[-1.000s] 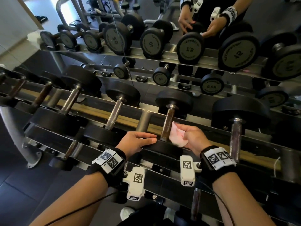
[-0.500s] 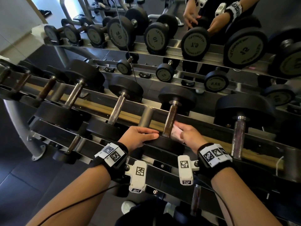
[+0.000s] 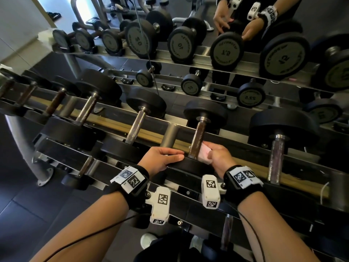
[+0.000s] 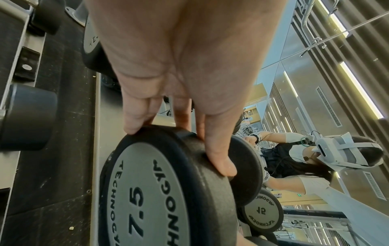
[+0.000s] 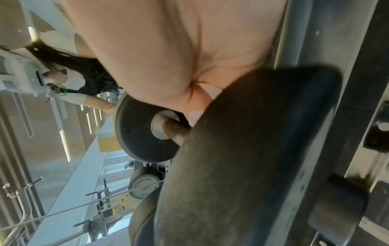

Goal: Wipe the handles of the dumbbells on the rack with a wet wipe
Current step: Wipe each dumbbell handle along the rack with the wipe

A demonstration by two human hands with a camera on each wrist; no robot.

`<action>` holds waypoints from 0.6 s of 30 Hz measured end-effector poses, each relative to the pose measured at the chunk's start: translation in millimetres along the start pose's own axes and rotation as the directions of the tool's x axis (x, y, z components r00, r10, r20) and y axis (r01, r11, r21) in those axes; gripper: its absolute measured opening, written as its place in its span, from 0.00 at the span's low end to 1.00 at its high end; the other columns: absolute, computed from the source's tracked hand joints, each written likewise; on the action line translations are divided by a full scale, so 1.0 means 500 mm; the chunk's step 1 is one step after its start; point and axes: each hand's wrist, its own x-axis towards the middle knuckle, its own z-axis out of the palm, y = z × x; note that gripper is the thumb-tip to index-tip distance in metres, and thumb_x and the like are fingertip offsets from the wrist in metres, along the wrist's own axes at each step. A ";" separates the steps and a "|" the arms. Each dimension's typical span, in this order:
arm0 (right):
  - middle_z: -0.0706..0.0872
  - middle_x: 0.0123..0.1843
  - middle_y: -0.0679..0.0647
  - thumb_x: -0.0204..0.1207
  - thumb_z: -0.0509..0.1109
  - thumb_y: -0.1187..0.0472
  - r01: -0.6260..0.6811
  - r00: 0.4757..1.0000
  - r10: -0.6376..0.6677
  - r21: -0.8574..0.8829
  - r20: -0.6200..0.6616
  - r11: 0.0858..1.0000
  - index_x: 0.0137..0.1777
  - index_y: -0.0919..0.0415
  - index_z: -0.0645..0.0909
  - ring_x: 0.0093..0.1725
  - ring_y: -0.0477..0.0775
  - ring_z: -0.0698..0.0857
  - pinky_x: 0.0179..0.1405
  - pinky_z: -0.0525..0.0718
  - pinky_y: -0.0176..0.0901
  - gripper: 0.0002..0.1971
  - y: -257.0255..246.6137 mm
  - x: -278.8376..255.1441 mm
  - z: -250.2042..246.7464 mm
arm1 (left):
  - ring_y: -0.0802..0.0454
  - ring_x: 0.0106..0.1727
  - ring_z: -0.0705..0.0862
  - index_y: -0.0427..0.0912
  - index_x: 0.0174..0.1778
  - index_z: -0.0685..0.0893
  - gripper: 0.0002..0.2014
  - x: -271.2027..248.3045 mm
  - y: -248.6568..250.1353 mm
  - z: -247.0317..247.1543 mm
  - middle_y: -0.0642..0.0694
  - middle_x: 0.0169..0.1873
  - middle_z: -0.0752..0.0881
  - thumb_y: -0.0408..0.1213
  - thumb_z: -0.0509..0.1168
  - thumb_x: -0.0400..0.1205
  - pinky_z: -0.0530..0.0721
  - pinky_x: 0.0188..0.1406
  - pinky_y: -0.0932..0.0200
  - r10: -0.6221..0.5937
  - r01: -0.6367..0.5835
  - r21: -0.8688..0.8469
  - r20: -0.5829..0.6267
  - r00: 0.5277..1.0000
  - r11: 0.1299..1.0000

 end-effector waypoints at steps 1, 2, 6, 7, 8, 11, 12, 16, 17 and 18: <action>0.87 0.58 0.56 0.81 0.54 0.77 -0.016 1.000 0.016 -0.013 0.012 1.000 0.70 0.60 0.81 0.53 0.50 0.85 0.59 0.82 0.46 0.24 0.002 -0.007 -0.009 | 0.62 0.44 0.91 0.44 0.56 0.91 0.11 0.000 0.001 0.000 0.51 0.45 0.93 0.35 0.74 0.77 0.85 0.37 0.72 0.001 -0.001 -0.007 0.002 1.000 1.000; 0.88 0.55 0.55 0.81 0.55 0.76 -0.034 0.999 0.034 -0.032 0.027 0.999 0.68 0.60 0.83 0.51 0.49 0.85 0.57 0.82 0.45 0.22 0.002 -0.011 -0.016 | 0.63 0.43 0.91 0.43 0.56 0.91 0.11 0.000 0.002 0.000 0.52 0.43 0.93 0.34 0.74 0.78 0.84 0.36 0.73 0.000 0.001 -0.015 0.008 1.000 1.000; 0.88 0.57 0.62 0.81 0.55 0.77 -0.049 0.998 0.051 0.043 -0.036 0.998 0.64 0.67 0.84 0.54 0.58 0.87 0.65 0.82 0.51 0.20 -0.013 0.002 -0.020 | 0.60 0.45 0.91 0.42 0.56 0.91 0.11 -0.001 0.003 0.000 0.49 0.46 0.93 0.33 0.74 0.78 0.85 0.39 0.71 0.000 0.000 -0.022 0.010 1.000 1.000; 0.88 0.57 0.61 0.82 0.56 0.76 -0.031 0.997 0.036 0.070 -0.070 0.997 0.66 0.67 0.83 0.53 0.57 0.87 0.66 0.81 0.50 0.19 -0.018 0.007 -0.015 | 0.59 0.46 0.91 0.43 0.56 0.91 0.11 -0.001 0.002 -0.001 0.48 0.48 0.93 0.34 0.74 0.78 0.86 0.40 0.70 0.001 -0.001 -0.020 0.009 1.000 1.000; 0.87 0.55 0.58 0.84 0.57 0.74 -0.010 0.996 0.019 0.096 -0.093 0.995 0.67 0.66 0.82 0.52 0.55 0.86 0.65 0.81 0.48 0.18 -0.023 0.012 -0.008 | 0.59 0.48 0.91 0.44 0.56 0.91 0.11 -0.001 0.002 -0.002 0.47 0.49 0.93 0.35 0.74 0.77 0.86 0.41 0.69 0.002 -0.002 -0.015 0.009 1.000 1.000; 0.85 0.48 0.45 0.87 0.55 0.68 0.013 0.995 0.005 0.171 -0.100 0.985 0.73 0.59 0.79 0.52 0.51 0.83 0.73 0.74 0.51 0.18 -0.028 0.040 0.015 | 0.58 0.49 0.91 0.46 0.55 0.92 0.11 -0.001 -0.001 -0.002 0.48 0.49 0.93 0.36 0.75 0.77 0.86 0.42 0.68 0.005 -0.004 -0.002 0.008 1.000 1.000; 0.82 0.45 0.40 0.88 0.55 0.66 -0.013 0.994 0.036 0.206 -0.105 0.979 0.73 0.55 0.78 0.48 0.47 0.81 0.73 0.71 0.49 0.18 -0.029 0.047 0.021 | 0.58 0.49 0.91 0.47 0.55 0.92 0.11 -0.001 -0.002 -0.002 0.48 0.49 0.93 0.37 0.75 0.77 0.86 0.42 0.68 0.004 -0.004 0.002 0.005 1.000 1.000; 0.86 0.56 0.51 0.86 0.56 0.68 -0.013 1.000 0.013 0.010 -0.022 1.000 0.72 0.55 0.79 0.56 0.52 0.84 0.74 0.72 0.50 0.19 -0.009 0.048 0.011 | 0.59 0.48 0.91 0.47 0.54 0.92 0.11 0.001 -0.003 -0.003 0.49 0.48 0.93 0.37 0.75 0.77 0.86 0.40 0.69 0.008 -0.008 0.008 0.008 1.000 1.000; 0.86 0.60 0.56 0.84 0.56 0.71 -0.002 1.000 0.003 -0.055 0.016 0.999 0.70 0.57 0.81 0.61 0.58 0.83 0.75 0.74 0.57 0.20 -0.001 0.042 0.006 | 0.60 0.48 0.91 0.47 0.54 0.92 0.10 0.001 -0.003 -0.005 0.50 0.48 0.93 0.37 0.75 0.77 0.86 0.41 0.69 0.009 -0.010 0.017 0.010 1.000 1.000; 0.86 0.60 0.59 0.82 0.56 0.74 0.010 0.999 -0.006 -0.098 0.040 0.995 0.69 0.58 0.82 0.64 0.61 0.83 0.74 0.76 0.61 0.22 0.006 0.036 0.000 | 0.60 0.47 0.91 0.48 0.54 0.92 0.10 0.001 -0.002 -0.005 0.51 0.47 0.92 0.37 0.75 0.77 0.86 0.41 0.68 0.010 -0.010 0.019 0.015 1.000 1.000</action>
